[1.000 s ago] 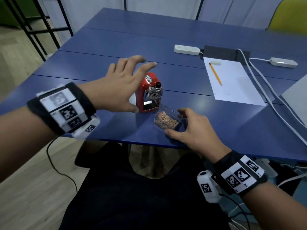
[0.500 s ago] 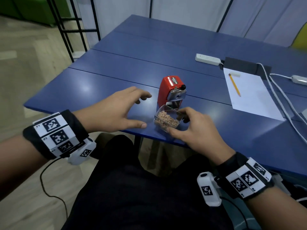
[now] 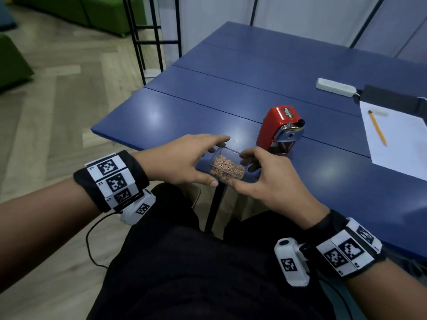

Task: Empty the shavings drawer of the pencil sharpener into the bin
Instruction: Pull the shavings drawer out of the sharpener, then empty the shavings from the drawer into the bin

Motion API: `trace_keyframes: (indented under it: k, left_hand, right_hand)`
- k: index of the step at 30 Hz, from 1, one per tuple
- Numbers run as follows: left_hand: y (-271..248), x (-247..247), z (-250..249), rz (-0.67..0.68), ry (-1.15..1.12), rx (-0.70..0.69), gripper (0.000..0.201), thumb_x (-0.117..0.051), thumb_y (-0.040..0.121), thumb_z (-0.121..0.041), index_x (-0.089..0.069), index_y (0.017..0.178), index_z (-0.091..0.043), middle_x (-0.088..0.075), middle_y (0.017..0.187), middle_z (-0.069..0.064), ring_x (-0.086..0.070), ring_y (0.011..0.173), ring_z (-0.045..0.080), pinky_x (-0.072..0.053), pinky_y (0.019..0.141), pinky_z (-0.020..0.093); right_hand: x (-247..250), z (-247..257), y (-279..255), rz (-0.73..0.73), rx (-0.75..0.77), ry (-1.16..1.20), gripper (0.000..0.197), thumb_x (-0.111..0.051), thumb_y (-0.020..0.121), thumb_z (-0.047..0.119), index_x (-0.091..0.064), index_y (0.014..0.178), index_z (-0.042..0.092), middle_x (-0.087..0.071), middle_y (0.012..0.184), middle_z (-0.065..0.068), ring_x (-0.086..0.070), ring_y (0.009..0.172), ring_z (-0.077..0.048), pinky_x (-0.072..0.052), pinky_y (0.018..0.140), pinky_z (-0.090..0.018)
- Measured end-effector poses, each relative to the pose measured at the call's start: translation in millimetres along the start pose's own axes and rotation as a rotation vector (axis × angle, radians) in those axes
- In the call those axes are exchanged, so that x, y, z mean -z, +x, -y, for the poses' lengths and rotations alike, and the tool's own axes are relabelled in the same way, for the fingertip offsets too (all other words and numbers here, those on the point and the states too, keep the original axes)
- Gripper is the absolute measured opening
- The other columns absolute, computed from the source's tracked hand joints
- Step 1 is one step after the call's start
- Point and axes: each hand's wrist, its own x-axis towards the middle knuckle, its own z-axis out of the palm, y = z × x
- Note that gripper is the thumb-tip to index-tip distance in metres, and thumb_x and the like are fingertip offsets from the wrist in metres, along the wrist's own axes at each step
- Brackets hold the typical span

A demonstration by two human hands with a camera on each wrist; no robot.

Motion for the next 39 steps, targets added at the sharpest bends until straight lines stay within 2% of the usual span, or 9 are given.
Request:
trace_keyframes:
  k: [5,14,18,20,23,27,32,35,39]
  left_hand:
    - [-15.6,3.4,13.4,-0.019,-0.019,0.059,0.093,-0.088,0.084,-0.043,-0.042,0.162,-0.022,-0.059,0.153,-0.006,-0.058,0.136,0.011,-0.048,0.114,0.029]
    - [-63.8,-0.1,42.8,-0.05,-0.087,0.194,0.074,-0.095,0.074,-0.042,-0.064,0.138,-0.023,-0.071,0.126,-0.011,-0.068,0.112,0.007,-0.056,0.103,0.033]
    - [-90.8,-13.5,62.5,-0.063,-0.106,0.229,0.072,-0.093,0.072,-0.049,-0.063,0.134,-0.028,-0.069,0.121,-0.015,-0.068,0.109,0.007,-0.058,0.098,0.037]
    - [-101.5,-22.2,71.1,-0.073,-0.118,0.249,0.069,-0.094,0.072,-0.047,-0.064,0.132,-0.028,-0.07,0.119,-0.015,-0.068,0.108,0.007,-0.058,0.096,0.037]
    - [-111.5,-35.1,85.2,-0.057,-0.117,0.284,0.068,-0.094,0.072,-0.043,-0.065,0.131,-0.027,-0.071,0.119,-0.012,-0.067,0.107,0.009,-0.058,0.095,0.037]
    - [-109.9,-50.3,107.8,-0.037,-0.117,0.322,0.067,-0.095,0.071,-0.039,-0.064,0.129,-0.027,-0.071,0.116,-0.012,-0.067,0.103,0.01,-0.058,0.093,0.036]
    - [-91.2,-71.3,145.7,-0.038,-0.135,0.422,0.067,-0.097,0.068,-0.034,-0.065,0.126,-0.025,-0.07,0.118,-0.007,-0.067,0.103,0.015,-0.058,0.09,0.035]
    - [-74.9,-85.1,163.6,-0.051,-0.14,0.447,0.066,-0.096,0.068,-0.029,-0.066,0.126,-0.022,-0.068,0.114,-0.006,-0.064,0.099,0.016,-0.051,0.082,0.028]
    - [-50.6,-101.8,183.5,-0.013,-0.145,0.489,0.062,-0.093,0.073,-0.027,-0.065,0.128,-0.019,-0.064,0.113,-0.003,-0.057,0.095,0.016,-0.045,0.079,0.026]
  right_hand:
    - [-18.0,13.8,18.9,0.07,0.056,0.061,0.075,-0.086,0.077,0.059,-0.065,0.139,0.022,-0.076,0.122,0.009,-0.071,0.105,-0.009,-0.061,0.09,-0.031]
    - [-54.3,39.9,33.1,0.231,0.112,0.19,0.068,-0.094,0.073,0.055,-0.067,0.13,0.03,-0.076,0.113,0.014,-0.073,0.096,0.0,-0.063,0.086,-0.032]
    - [-77.2,45.4,36.5,0.352,0.115,0.273,0.067,-0.098,0.07,0.051,-0.067,0.127,0.033,-0.077,0.108,0.021,-0.072,0.094,0.013,-0.056,0.081,-0.01]
    - [-88.9,47.9,38.2,0.431,0.09,0.344,0.069,-0.099,0.07,0.05,-0.065,0.128,0.035,-0.077,0.111,0.021,-0.073,0.099,0.014,-0.056,0.085,-0.008]
    - [-113.0,44.6,44.8,0.504,0.004,0.452,0.073,-0.088,0.074,0.064,-0.067,0.135,0.031,-0.079,0.121,0.015,-0.076,0.108,0.004,-0.062,0.098,-0.025]
    - [-142.3,35.7,58.5,0.618,-0.137,0.473,0.054,-0.065,0.1,0.063,-0.067,0.141,0.029,-0.082,0.119,0.01,-0.078,0.11,-0.006,-0.062,0.103,-0.042]
    - [-180.4,24.1,76.6,0.741,-0.468,0.764,0.037,-0.059,0.109,0.044,-0.07,0.134,0.02,-0.083,0.121,-0.004,-0.079,0.116,-0.025,-0.06,0.109,-0.045]
    - [-199.5,20.7,88.0,0.742,-0.615,0.886,0.033,-0.06,0.11,0.04,-0.07,0.128,0.015,-0.082,0.122,-0.011,-0.08,0.113,-0.025,-0.059,0.11,-0.043]
    - [-224.6,21.8,108.2,0.724,-0.675,0.986,0.022,-0.053,0.113,0.03,-0.066,0.123,0.016,-0.075,0.122,-0.011,-0.076,0.106,-0.021,-0.062,0.098,-0.029]
